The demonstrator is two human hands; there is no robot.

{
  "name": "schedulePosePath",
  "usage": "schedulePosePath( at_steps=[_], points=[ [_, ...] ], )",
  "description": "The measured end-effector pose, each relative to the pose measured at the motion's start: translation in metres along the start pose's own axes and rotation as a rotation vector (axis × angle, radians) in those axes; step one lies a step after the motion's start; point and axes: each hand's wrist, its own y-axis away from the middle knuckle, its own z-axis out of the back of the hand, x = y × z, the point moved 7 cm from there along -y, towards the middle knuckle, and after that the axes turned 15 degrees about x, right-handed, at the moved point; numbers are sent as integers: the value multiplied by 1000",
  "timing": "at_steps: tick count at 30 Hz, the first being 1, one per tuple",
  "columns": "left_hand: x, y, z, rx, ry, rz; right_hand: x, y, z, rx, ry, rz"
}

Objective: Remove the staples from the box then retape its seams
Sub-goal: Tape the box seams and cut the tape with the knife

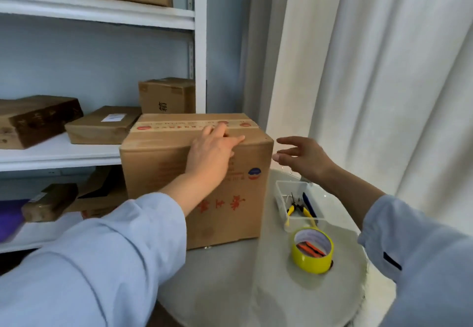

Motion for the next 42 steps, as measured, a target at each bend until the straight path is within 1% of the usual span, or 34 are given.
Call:
schedulePosePath(
  at_steps=[4,6,10,12,14,15,16,17,18,19,20,22,23,25,29,35,42],
  points=[
    [2,3,-2,-6,61,-38,-38,22,4,35,160,-161],
    [2,6,-2,4,79,-60,-60,29,-8,124,279,-243],
    [0,10,0,-11,123,-89,-93,28,-47,307,469,-334],
    [-7,14,0,-57,60,-101,-101,25,-68,417,594,-380],
    [-23,23,-3,-151,-39,-169,-105,20,-82,478,678,-406],
    [-36,30,-7,-180,-57,-238,-107,17,-85,486,704,-408],
    [-48,35,-14,-174,-66,-322,-110,12,-87,479,714,-401],
    [-61,39,-26,-121,-62,-396,-111,10,-87,463,718,-391],
    [-69,39,-42,-21,-44,-424,-110,8,-87,451,727,-386],
    [-71,34,-62,110,-16,-393,-112,6,-86,446,756,-387],
    [-68,29,-84,260,25,-306,-112,6,-86,453,797,-387],
    [-53,21,-129,567,157,-71,-114,7,-85,475,869,-382],
    [-50,21,-148,669,216,1,-117,8,-84,482,890,-382],
    [-53,21,-172,777,263,43,-122,10,-80,490,916,-392],
    [-58,23,-189,831,295,52,-129,15,-80,517,961,-425],
    [-57,26,-204,869,317,45,-148,17,-97,587,1123,-529],
    [-47,30,-205,914,353,41,-155,8,-95,483,1117,-542]
  ],
)
